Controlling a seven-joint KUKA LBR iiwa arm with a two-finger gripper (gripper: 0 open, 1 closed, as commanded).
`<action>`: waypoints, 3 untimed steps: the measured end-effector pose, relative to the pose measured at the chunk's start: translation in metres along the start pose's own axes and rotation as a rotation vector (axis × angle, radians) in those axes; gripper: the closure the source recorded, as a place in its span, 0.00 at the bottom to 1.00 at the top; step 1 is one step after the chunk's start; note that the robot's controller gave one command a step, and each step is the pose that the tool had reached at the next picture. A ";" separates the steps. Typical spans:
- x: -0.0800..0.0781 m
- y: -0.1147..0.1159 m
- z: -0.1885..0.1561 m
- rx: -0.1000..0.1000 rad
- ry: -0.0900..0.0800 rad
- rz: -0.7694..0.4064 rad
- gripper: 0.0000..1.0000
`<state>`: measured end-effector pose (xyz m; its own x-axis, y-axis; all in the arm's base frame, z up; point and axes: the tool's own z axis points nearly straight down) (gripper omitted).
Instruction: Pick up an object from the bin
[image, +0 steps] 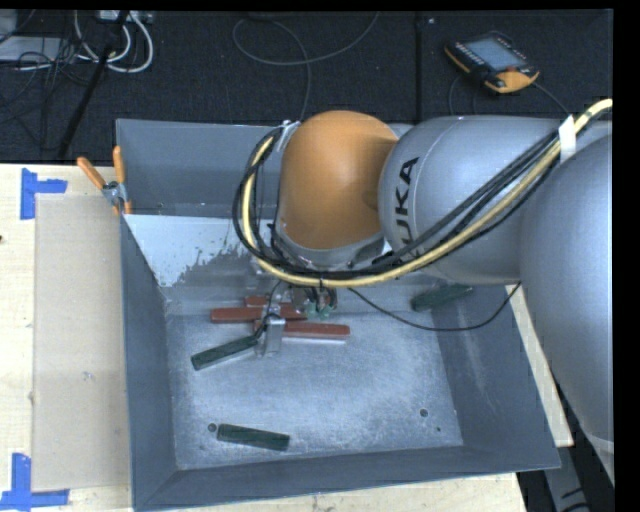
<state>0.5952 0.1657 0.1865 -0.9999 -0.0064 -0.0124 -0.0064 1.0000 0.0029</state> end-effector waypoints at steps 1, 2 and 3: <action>-0.008 0.025 0.055 0.003 0.010 0.126 0.00; -0.008 0.035 0.090 0.006 0.016 0.102 0.00; 0.012 0.007 0.111 0.000 0.014 -0.357 1.00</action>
Offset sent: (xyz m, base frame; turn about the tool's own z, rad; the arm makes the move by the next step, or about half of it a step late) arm 0.0116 0.0382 -0.1088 -0.0623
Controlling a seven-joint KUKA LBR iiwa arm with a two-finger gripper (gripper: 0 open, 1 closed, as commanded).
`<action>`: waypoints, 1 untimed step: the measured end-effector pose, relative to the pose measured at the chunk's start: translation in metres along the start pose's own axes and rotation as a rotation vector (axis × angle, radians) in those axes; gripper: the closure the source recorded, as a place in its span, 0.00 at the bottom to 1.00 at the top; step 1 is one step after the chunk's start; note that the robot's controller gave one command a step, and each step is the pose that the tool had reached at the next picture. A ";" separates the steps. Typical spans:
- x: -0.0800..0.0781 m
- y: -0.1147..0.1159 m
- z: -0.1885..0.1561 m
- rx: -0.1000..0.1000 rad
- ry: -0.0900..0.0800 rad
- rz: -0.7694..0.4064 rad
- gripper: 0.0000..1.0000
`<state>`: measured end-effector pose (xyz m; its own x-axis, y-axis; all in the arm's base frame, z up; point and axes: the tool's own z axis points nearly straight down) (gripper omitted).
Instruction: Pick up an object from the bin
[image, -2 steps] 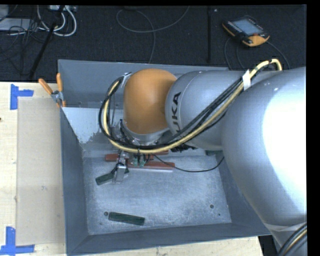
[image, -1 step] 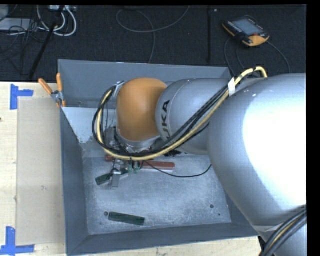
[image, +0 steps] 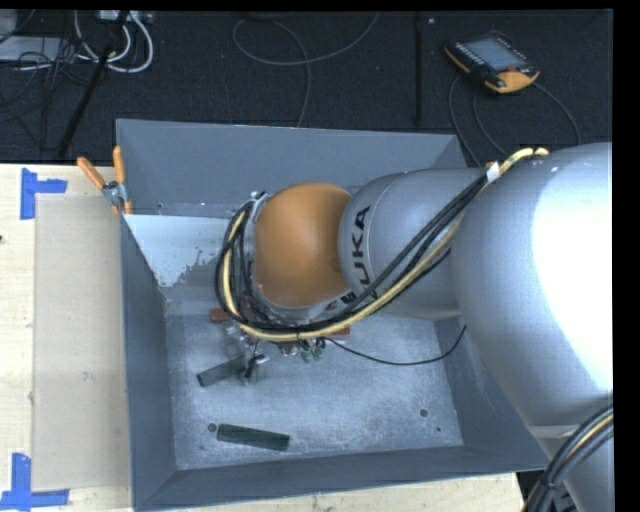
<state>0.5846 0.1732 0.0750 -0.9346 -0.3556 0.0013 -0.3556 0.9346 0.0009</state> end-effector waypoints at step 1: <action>0.000 0.000 0.000 0.000 0.000 0.001 1.00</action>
Offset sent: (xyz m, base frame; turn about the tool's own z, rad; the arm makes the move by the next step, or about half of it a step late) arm -0.0638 0.0153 0.1539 -0.0451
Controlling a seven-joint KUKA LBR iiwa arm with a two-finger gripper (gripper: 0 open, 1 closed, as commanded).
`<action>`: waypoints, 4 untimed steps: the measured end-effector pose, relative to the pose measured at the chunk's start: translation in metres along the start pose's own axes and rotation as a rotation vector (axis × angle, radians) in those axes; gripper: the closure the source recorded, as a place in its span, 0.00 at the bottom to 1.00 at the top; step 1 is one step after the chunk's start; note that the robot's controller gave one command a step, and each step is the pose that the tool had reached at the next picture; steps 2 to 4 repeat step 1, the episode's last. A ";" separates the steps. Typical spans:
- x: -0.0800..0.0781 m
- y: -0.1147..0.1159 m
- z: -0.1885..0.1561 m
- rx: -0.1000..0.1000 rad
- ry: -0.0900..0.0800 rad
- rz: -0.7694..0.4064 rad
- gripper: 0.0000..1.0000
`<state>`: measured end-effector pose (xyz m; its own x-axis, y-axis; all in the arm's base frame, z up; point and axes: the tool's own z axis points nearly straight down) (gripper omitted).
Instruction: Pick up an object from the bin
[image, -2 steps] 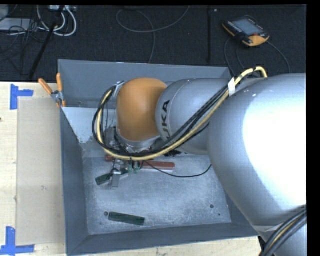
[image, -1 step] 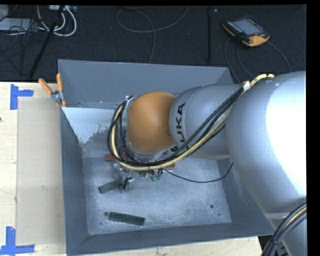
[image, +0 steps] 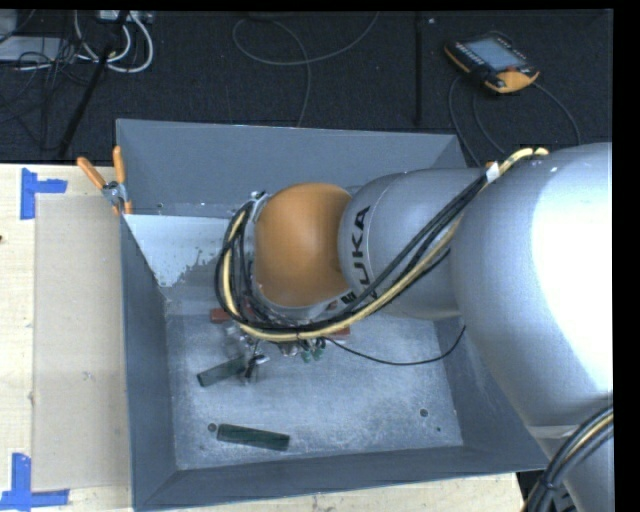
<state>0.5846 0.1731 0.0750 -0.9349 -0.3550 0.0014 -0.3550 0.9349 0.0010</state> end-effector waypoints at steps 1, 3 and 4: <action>0.054 0.037 -0.154 0.001 -0.003 -0.046 1.00; 0.054 0.037 -0.154 0.001 -0.003 -0.046 1.00; 0.054 0.037 -0.154 0.001 -0.003 -0.046 1.00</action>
Offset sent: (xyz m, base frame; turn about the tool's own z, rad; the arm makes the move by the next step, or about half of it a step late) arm 0.0000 0.0000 0.0000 0.0000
